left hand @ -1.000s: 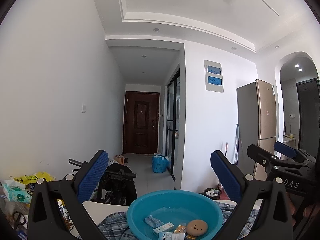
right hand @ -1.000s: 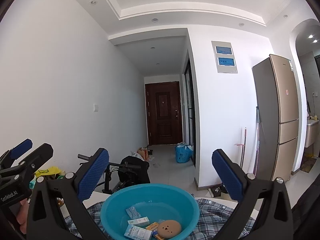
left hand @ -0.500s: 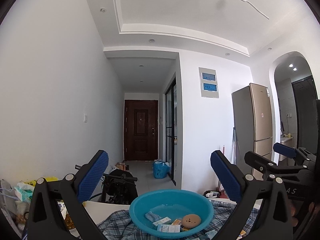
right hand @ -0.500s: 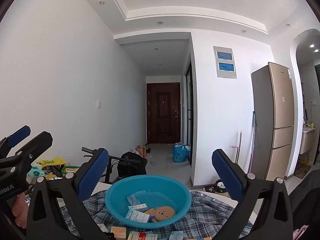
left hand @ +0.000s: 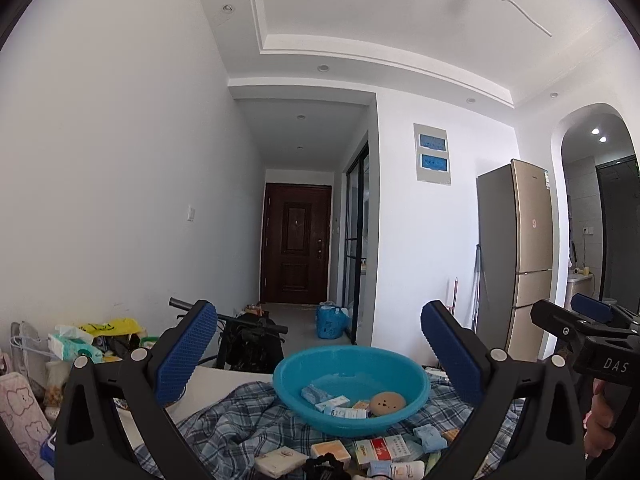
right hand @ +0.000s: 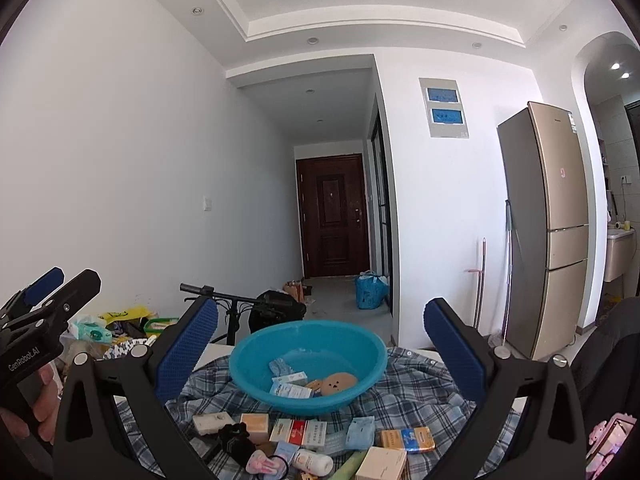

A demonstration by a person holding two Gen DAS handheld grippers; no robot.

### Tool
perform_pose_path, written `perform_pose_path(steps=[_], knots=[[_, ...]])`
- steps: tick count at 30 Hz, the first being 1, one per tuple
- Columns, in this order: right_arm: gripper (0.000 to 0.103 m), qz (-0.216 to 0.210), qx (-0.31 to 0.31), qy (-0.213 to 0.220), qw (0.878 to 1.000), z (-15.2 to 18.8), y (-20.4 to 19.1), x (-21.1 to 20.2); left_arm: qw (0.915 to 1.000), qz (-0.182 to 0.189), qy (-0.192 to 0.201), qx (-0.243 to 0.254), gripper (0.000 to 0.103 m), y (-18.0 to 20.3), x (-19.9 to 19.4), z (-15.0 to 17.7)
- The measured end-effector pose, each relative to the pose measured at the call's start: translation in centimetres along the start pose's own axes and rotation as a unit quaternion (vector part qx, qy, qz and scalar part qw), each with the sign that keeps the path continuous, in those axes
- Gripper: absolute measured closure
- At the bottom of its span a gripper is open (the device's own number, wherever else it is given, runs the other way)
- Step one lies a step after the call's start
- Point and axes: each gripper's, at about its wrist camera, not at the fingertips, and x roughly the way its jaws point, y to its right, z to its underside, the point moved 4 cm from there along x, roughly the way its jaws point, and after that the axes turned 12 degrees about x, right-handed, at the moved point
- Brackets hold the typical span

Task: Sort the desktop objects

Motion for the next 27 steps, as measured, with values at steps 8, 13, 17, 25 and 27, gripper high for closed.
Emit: perform_pose_path(steps=[8, 13, 17, 25, 27], knots=[[0.000, 0.021, -0.005, -0.026, 0.999, 5.4, 1.4, 1.3, 0.9963, 0.048, -0.071, 0.006, 0.000, 2.6, 1.9, 7.5], [0.000, 0.038, -0.051, -0.038, 0.997, 9.2, 1.0, 1.5, 0.9918, 0.057, -0.114, -0.010, 0.000, 3.2, 3.2, 11.8], [0.000, 0.030, -0.009, -0.057, 0.998, 11.4, 2.5, 2.1, 0.9876, 0.049, -0.149, 0.004, 0.000, 3.6, 4.8, 14.6], [0.000, 0.078, 0.021, -0.064, 0.995, 14.9, 6.1, 3.9, 0.9857, 0.020, -0.167, 0.000, 0.000, 3.2, 5.8, 18.6], [0.000, 0.080, 0.011, -0.059, 0.995, 15.2, 6.0, 3.8, 0.9858, 0.017, -0.167, 0.004, 0.000, 3.3, 5.9, 19.2]])
